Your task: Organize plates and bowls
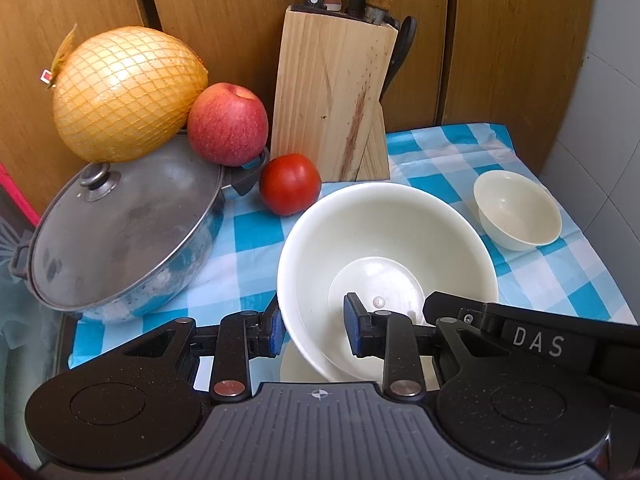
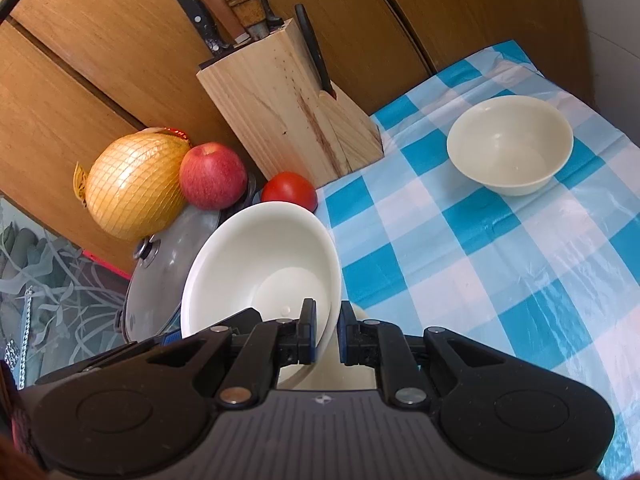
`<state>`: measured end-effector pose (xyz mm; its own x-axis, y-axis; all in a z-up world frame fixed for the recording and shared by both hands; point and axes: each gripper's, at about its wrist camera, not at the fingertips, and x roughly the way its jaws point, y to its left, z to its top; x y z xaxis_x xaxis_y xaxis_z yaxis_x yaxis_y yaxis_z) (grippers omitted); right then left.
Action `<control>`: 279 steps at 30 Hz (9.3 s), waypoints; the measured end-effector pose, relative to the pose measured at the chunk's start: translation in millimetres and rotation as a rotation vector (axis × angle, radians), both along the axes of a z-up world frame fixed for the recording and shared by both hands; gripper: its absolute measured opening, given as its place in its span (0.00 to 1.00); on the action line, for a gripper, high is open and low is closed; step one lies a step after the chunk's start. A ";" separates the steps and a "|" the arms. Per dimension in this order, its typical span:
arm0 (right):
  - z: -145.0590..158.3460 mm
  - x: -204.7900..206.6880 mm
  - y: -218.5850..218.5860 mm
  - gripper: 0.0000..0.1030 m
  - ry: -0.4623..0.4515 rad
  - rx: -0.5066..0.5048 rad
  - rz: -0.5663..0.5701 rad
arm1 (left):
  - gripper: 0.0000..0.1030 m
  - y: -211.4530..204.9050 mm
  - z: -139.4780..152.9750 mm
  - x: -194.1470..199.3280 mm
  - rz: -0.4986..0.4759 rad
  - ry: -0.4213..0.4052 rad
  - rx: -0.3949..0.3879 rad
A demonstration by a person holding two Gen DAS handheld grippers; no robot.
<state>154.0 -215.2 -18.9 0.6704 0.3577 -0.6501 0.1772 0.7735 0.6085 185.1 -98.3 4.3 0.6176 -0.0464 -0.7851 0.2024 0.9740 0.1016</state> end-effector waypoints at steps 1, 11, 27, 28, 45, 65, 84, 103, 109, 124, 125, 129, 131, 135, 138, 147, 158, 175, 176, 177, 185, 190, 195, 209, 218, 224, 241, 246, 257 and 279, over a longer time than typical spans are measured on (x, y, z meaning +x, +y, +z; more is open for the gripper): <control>0.6 -2.0 0.7 0.12 -0.001 0.000 0.002 | 0.36 0.4 0.6 -2.5 -0.001 -0.003 0.001; 0.3 -16.9 5.5 0.12 0.013 -0.002 0.019 | 0.36 4.7 -0.2 -21.0 0.006 0.008 0.000; -13.9 -26.9 14.4 0.12 0.076 -0.014 0.038 | 0.37 13.2 -17.3 -33.1 0.015 0.079 -0.009; -13.8 -26.7 15.3 0.12 0.077 -0.014 0.039 | 0.37 14.2 -17.5 -33.6 0.017 0.078 -0.008; -3.9 -29.5 4.3 0.20 0.025 -0.093 -0.016 | 0.52 17.4 -26.9 -25.9 0.018 0.085 0.017; -8.6 -25.8 -88.2 0.20 0.016 -0.119 -0.250 | 0.57 -39.3 -16.0 -1.9 -0.066 0.072 -0.067; -32.0 3.0 -156.3 0.20 0.043 -0.094 -0.380 | 0.59 -117.4 -32.2 62.1 -0.107 0.127 -0.145; -72.2 48.4 -171.9 0.21 0.100 -0.025 -0.380 | 0.53 -154.3 -75.2 116.5 -0.089 0.204 -0.152; -78.2 54.2 -173.0 0.11 0.117 0.002 -0.374 | 0.29 -159.8 -86.9 119.8 -0.104 0.221 -0.128; -51.4 45.1 -140.4 0.10 0.075 -0.033 -0.299 | 0.23 -132.1 -50.4 98.9 -0.106 0.148 -0.124; -47.4 43.3 -136.2 0.10 0.065 -0.037 -0.289 | 0.23 -128.1 -47.1 96.2 -0.102 0.140 -0.125; -32.2 37.9 -118.5 0.10 0.034 -0.054 -0.248 | 0.23 -108.9 -31.9 84.2 -0.084 0.107 -0.135; -25.6 35.8 -109.3 0.11 0.019 -0.061 -0.226 | 0.24 -99.6 -24.9 78.0 -0.073 0.097 -0.139; -10.2 27.9 -90.7 0.11 -0.013 -0.066 -0.178 | 0.26 -81.0 -8.9 62.0 -0.053 0.061 -0.144; 0.3 19.8 -76.7 0.11 -0.038 -0.070 -0.148 | 0.27 -68.1 3.9 49.0 -0.046 0.033 -0.140; 23.4 -9.1 -33.1 0.11 -0.090 -0.086 -0.074 | 0.31 -28.0 27.3 7.3 -0.024 -0.020 -0.149; 30.7 -42.0 6.5 0.12 -0.117 -0.122 -0.023 | 0.31 15.7 32.5 -31.2 0.001 -0.040 -0.173; 27.8 -63.2 19.8 0.12 -0.106 -0.135 -0.002 | 0.31 31.6 28.6 -57.3 -0.002 -0.034 -0.194; 27.6 -63.6 19.8 0.13 -0.106 -0.133 0.000 | 0.31 31.6 28.6 -58.1 -0.003 -0.033 -0.192; 27.6 -64.2 20.1 0.13 -0.105 -0.132 0.001 | 0.31 31.6 28.7 -59.2 -0.005 -0.034 -0.190; 21.9 -70.9 23.9 0.13 -0.085 -0.120 0.017 | 0.32 34.2 22.7 -67.0 0.012 -0.014 -0.186; 21.8 -74.5 26.3 0.13 -0.085 -0.106 0.030 | 0.31 36.1 23.0 -72.9 0.051 0.000 -0.177; 26.0 -76.4 28.7 0.13 -0.104 -0.110 0.035 | 0.32 37.9 29.9 -76.9 0.036 -0.034 -0.170; 9.2 -50.0 33.3 0.14 -0.044 -0.155 0.025 | 0.31 42.1 6.6 -46.7 0.001 0.022 -0.188; 0.9 -35.9 32.3 0.14 -0.016 -0.179 0.032 | 0.31 39.7 -5.7 -30.8 -0.003 0.055 -0.178; -6.1 -28.6 30.8 0.13 0.007 -0.179 0.031 | 0.31 37.7 -13.6 -23.7 -0.005 0.077 -0.177; -21.5 -23.2 21.6 0.29 0.060 -0.217 -0.005 | 0.58 48.3 -32.6 -9.6 0.029 0.126 -0.171; -26.3 -23.1 20.9 0.29 0.073 -0.211 -0.006 | 0.63 46.6 -33.9 -10.7 0.027 0.124 -0.154; -40.4 -13.9 20.7 0.28 0.110 -0.184 0.002 | 0.53 43.1 -49.1 -3.6 0.023 0.171 -0.126; 12.1 -55.9 38.9 0.13 -0.052 -0.194 0.078 | 0.36 46.5 -5.7 -47.3 0.003 0.072 -0.138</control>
